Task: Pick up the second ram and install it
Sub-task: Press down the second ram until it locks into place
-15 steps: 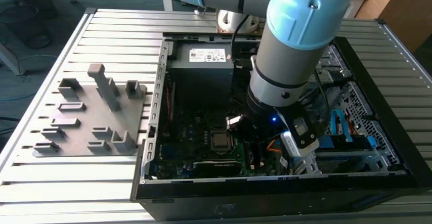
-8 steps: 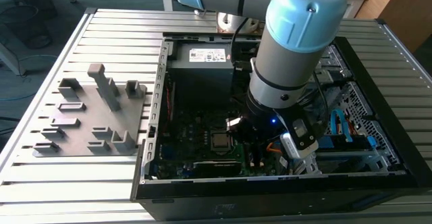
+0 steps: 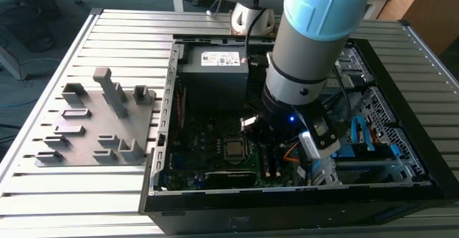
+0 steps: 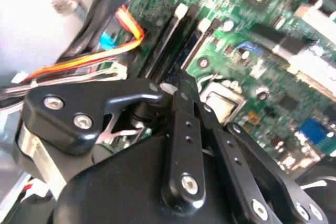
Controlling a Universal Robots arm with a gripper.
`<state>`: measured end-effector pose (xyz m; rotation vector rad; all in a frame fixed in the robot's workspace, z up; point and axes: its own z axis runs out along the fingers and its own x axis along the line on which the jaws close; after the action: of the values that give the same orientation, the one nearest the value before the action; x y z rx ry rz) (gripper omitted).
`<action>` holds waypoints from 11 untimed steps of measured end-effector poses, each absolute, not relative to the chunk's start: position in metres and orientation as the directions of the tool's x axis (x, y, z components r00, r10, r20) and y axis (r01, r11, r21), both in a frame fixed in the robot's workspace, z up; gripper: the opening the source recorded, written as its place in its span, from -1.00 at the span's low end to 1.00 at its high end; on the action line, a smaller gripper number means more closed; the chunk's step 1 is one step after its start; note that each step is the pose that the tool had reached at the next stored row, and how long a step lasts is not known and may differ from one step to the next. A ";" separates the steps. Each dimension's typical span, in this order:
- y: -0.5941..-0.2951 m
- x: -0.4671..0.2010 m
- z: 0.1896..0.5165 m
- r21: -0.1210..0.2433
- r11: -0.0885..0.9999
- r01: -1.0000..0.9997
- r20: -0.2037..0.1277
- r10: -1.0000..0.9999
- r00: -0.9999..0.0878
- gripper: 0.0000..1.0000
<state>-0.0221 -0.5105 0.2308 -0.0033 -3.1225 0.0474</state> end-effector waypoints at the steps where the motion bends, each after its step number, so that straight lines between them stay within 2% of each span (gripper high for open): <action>1: -0.506 -0.022 0.230 -0.030 1.000 0.002 0.019 0.002 -1.000 -0.80; 6: -0.484 -0.022 0.229 -0.031 1.000 0.002 0.019 0.002 -1.000 -0.80; 11: -0.482 -0.022 0.244 -0.030 1.000 0.002 0.018 0.002 -1.000 -0.80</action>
<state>-0.0220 -0.4818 0.2438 -0.0031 -3.1228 0.0473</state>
